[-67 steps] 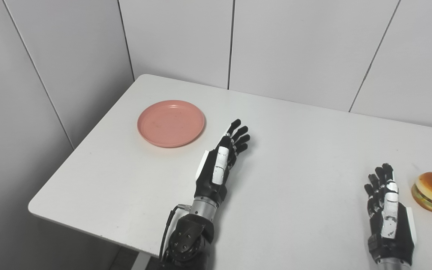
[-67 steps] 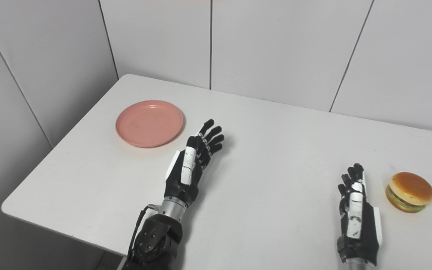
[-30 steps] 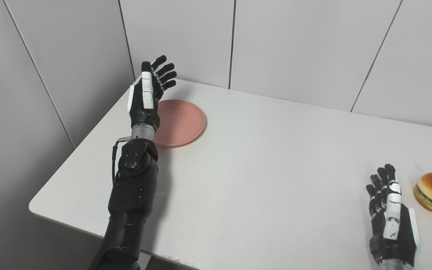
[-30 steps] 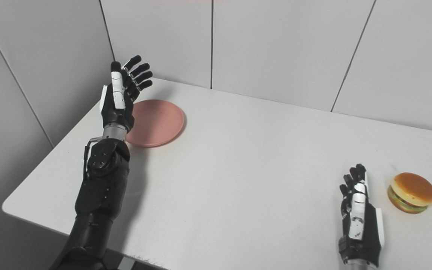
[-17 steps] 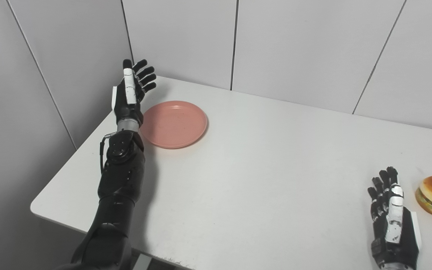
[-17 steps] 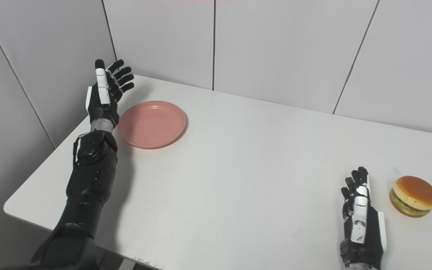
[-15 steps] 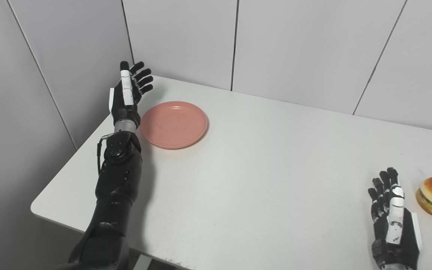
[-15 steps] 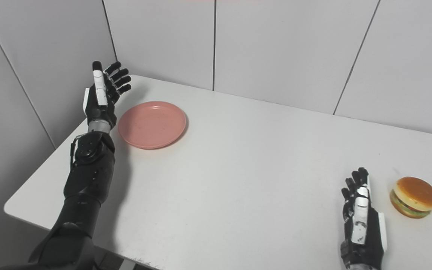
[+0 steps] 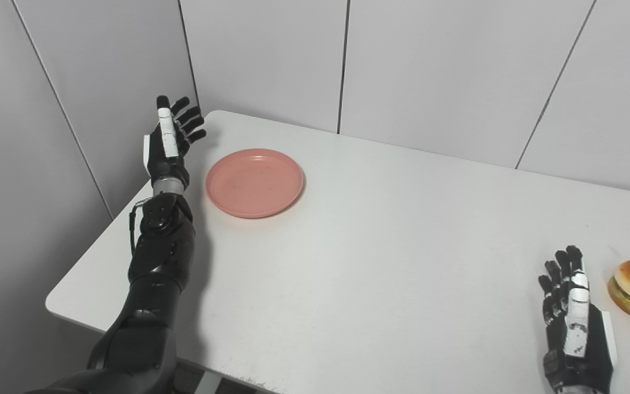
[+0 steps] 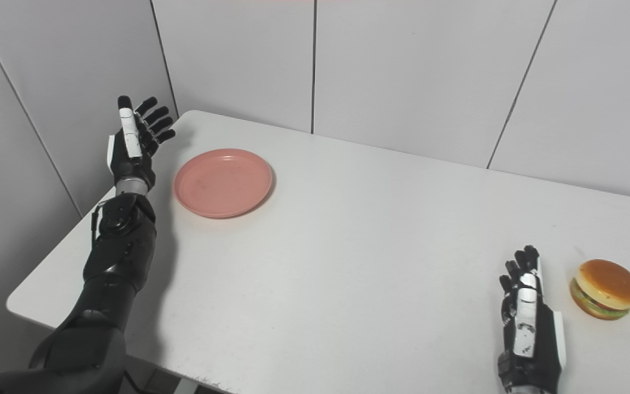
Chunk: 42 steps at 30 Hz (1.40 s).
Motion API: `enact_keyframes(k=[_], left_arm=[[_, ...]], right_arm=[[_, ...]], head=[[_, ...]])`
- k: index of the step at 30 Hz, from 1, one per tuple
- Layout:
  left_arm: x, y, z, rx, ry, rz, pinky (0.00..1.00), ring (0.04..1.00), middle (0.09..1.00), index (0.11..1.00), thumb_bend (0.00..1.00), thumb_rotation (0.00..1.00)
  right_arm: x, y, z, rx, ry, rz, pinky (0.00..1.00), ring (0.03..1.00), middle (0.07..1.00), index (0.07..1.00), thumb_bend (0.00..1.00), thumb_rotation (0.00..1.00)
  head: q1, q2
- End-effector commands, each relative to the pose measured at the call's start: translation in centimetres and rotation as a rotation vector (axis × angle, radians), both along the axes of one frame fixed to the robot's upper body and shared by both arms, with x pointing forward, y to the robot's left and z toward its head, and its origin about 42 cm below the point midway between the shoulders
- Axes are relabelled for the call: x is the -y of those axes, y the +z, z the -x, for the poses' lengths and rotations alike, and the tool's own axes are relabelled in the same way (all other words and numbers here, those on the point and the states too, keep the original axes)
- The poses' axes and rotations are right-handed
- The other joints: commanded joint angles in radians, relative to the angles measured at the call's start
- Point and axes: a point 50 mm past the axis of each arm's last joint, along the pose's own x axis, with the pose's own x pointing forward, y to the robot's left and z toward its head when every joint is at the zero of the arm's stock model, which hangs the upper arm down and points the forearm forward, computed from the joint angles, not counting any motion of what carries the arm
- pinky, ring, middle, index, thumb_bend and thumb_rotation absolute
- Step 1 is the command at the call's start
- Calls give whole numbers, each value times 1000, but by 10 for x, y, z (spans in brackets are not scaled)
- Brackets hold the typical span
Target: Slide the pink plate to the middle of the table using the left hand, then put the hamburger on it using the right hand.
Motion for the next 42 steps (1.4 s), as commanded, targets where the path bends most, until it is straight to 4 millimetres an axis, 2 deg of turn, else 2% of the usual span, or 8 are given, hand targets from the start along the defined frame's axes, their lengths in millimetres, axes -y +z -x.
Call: enact_keyframes(k=[1,11,24,32,42], left_arm=[[-12,31,-10,91,-4,-43,675,736,737,746,862,1000],[1,11,-10,7,-32,-30,782,803,795,791,851,1000],[20,-13,-4,-40,-85,-13,816,838,814,810,813,1000],[29,-29,-2,-56,-112,-15,845,853,830,831,839,1000],[47,-36,-2,-69,-137,3,846,855,830,823,855,1000]], right_arm=[[1,3,1,44,-2,-6,1000,1000,1000,1000,600,973],[2,4,2,53,5,-8,1000,1000,1000,1000,602,967],[3,7,4,49,-3,-5,1000,1000,1000,1000,614,957],[3,8,4,53,-13,1,1000,1000,1000,1000,612,963],[2,9,4,50,-12,-6,1000,1000,1000,1000,609,969]], head=[[1,2],[1,10],[0,20],[0,26],[-6,31]])
